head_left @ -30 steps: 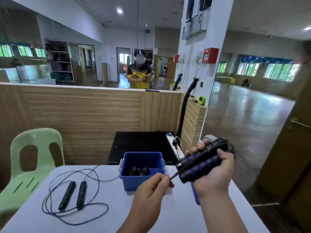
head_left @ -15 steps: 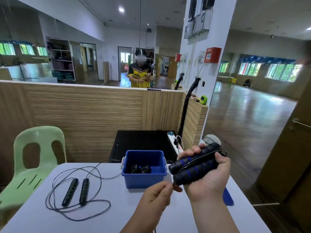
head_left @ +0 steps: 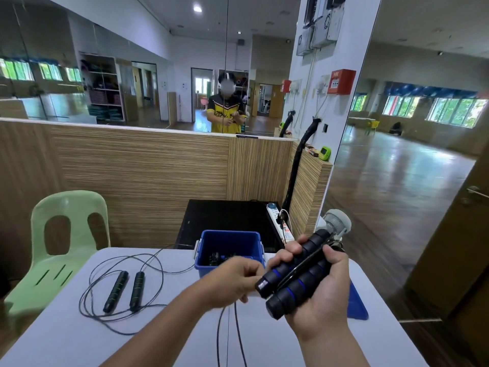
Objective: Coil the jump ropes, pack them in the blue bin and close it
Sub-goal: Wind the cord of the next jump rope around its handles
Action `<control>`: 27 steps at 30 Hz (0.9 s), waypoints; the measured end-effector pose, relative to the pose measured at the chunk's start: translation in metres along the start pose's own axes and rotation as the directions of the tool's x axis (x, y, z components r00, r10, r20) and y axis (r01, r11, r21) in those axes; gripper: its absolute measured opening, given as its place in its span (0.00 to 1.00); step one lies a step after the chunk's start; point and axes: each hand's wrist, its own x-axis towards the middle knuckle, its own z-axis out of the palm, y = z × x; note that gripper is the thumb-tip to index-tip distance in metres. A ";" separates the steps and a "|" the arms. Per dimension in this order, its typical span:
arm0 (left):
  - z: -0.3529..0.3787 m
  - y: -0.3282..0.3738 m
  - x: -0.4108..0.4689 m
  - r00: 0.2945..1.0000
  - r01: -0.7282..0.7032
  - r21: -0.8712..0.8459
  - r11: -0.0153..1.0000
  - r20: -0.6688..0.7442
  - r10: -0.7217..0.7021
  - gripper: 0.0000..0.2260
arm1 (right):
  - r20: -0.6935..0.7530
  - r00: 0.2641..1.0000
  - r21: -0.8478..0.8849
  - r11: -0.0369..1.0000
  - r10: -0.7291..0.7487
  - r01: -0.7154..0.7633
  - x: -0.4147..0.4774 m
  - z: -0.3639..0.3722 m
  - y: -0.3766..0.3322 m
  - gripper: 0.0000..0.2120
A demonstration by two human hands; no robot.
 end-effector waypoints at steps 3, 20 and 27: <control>-0.020 0.011 0.005 1.000 0.015 0.166 0.986 0.009 -0.016 0.10 | -0.005 1.000 -0.118 0.993 0.027 -0.027 -0.002 -0.005 -0.002 0.13; -0.009 0.056 -0.002 0.927 0.226 -0.005 0.974 -0.305 -0.217 0.11 | -0.265 0.874 -0.456 0.852 -0.407 0.259 0.012 -0.016 0.020 0.13; 0.016 0.061 -0.015 0.905 0.182 0.188 0.965 -0.416 -0.090 0.11 | -0.329 0.847 -0.408 0.871 -0.419 0.273 0.022 -0.012 0.022 0.11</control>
